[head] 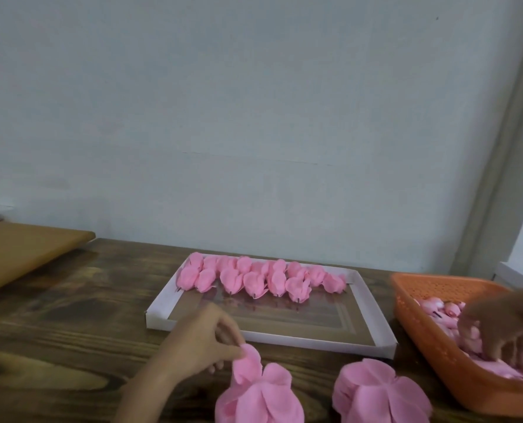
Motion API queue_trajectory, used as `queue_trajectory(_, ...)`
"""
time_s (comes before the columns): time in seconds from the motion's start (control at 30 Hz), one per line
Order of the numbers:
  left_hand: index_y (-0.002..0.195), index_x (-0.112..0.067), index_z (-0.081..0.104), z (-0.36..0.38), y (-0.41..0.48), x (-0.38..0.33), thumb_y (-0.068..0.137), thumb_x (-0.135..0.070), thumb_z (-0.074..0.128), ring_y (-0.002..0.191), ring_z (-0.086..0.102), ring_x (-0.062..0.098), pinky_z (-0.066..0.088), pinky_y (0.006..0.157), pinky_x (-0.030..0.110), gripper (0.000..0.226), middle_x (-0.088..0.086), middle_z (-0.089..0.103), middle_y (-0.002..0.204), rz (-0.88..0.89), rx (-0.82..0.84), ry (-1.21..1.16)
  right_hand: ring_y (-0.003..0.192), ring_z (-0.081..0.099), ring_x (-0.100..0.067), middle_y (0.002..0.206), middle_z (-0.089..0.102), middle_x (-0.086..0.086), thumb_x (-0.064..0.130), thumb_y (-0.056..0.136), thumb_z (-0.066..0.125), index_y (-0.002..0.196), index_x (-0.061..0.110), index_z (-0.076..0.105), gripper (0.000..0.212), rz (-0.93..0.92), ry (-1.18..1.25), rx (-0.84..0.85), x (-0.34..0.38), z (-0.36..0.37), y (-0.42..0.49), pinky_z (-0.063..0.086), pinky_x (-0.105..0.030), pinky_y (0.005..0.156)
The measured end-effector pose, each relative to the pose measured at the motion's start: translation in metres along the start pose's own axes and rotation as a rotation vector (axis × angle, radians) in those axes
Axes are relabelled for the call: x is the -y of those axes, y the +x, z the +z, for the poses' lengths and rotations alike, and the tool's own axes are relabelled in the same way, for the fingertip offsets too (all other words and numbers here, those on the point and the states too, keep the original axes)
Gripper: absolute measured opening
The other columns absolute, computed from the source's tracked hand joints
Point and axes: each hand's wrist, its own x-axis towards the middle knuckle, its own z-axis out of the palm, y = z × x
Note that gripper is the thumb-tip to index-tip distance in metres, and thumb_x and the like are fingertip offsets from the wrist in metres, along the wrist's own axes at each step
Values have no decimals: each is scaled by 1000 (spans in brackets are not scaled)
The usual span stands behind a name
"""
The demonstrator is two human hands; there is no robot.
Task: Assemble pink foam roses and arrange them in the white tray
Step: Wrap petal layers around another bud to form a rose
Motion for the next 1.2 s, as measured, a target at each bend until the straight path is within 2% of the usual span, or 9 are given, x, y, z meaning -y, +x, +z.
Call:
queue_trajectory(0.2,81,-22,77,-6,2,-9,82,-28,81,92,75,17,59,90,36,7,1,79,89,141,-99,-230,88,72,-22,108,68,-7,22,101,56,109,12,66,16,28,291,17,10,-10,14,61,-30,72)
queue_trajectory(0.33,84,-17,66,-5,8,-15,81,-33,65,82,72,23,60,72,36,17,4,72,84,-12,-166,-662,68,61,-18,86,56,-9,31,106,49,107,-9,61,42,28,383,-142,1,-24,3,48,-24,55)
queue_trajectory(0.47,95,-16,67,-1,15,-18,101,-24,59,75,72,27,55,64,36,13,7,70,86,-145,-197,-785,61,69,-20,85,66,-14,46,105,51,98,5,52,41,38,493,-194,12,-39,-21,57,-27,57)
queue_trajectory(0.6,75,-10,55,2,15,-20,100,-16,49,70,62,34,49,49,35,27,13,53,80,-130,-139,-829,47,58,-2,76,64,-5,41,105,52,89,8,53,37,-56,402,-384,34,-50,-43,47,-16,50)
queue_trajectory(0.7,73,-13,51,6,13,-24,100,-17,52,56,49,26,33,38,26,27,12,50,77,-141,-152,-793,55,64,-21,81,68,-14,24,106,52,93,6,53,21,-230,640,-503,56,-50,-62,55,-37,57)
queue_trajectory(0.8,83,-11,56,9,11,-31,102,-28,61,60,55,26,32,45,26,26,9,65,81,-97,-167,-703,53,56,-25,69,57,-9,12,106,46,89,12,57,20,-513,1017,-606,99,-43,-90,48,-39,53)
queue_trajectory(0.97,100,-8,64,9,23,-62,99,-29,68,83,75,13,51,69,26,21,5,80,88,27,-285,-509,57,53,-9,64,59,7,40,103,49,89,20,59,26,-646,1090,-768,206,-30,-100,43,-25,53)
queue_trajectory(1.07,97,-9,66,7,36,-67,97,-22,73,68,70,4,51,60,16,15,6,78,80,101,-423,-504,58,61,-6,68,66,13,28,104,50,95,21,69,22,-695,1270,-669,257,-35,-79,51,-22,56)
queue_trajectory(1.2,98,-10,64,8,48,-53,98,-23,72,65,72,6,54,55,16,16,7,77,77,131,-464,-549,85,71,-7,92,75,9,51,99,54,100,22,74,36,-703,1236,-566,290,-38,-54,58,-32,84)
